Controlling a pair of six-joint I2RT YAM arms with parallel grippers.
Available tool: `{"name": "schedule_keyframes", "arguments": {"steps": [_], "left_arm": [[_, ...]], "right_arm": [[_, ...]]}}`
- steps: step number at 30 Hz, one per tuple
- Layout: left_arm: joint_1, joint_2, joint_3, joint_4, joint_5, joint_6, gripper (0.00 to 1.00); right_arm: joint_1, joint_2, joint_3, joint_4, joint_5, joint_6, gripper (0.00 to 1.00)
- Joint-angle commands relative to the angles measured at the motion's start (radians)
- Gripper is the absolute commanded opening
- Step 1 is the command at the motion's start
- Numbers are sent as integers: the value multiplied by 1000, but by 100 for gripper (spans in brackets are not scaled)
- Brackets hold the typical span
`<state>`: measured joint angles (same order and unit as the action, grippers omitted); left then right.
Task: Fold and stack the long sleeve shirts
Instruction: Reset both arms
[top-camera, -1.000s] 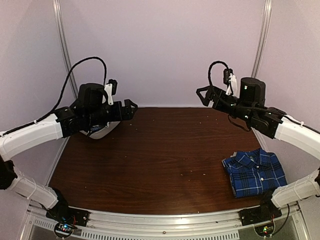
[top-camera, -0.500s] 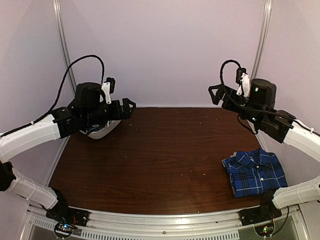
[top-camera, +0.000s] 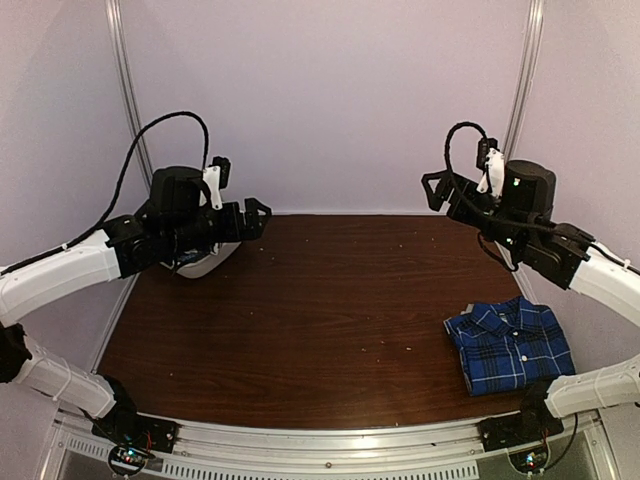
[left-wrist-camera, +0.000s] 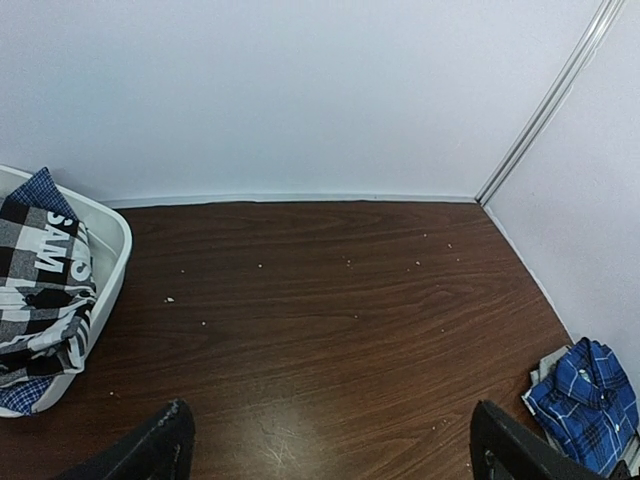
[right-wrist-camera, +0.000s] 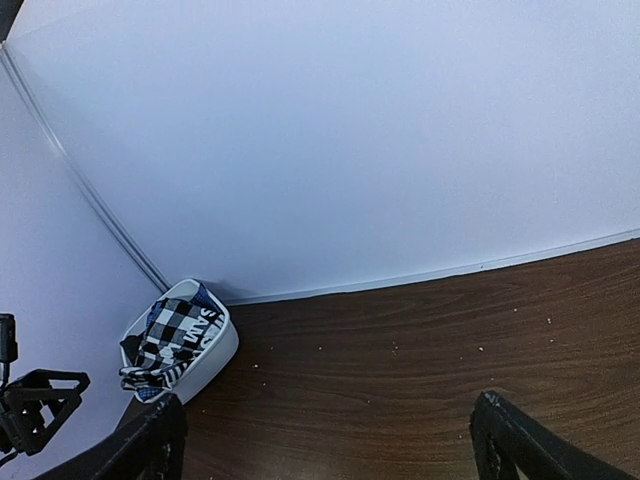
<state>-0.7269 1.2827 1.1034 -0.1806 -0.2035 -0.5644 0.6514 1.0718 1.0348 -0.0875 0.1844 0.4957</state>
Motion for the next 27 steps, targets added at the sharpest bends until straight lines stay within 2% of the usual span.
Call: {"name": "schedule_keyframes", "arguments": {"steps": [1,27], "left_arm": [[7,-29,-14,46,-13,17,98],[7,-38,-27,46,-17,14,98]], "right_arm": [[4,-14,-10,-4,25,-3,100],[5,-4,-16,-11,36,10,100]]}}
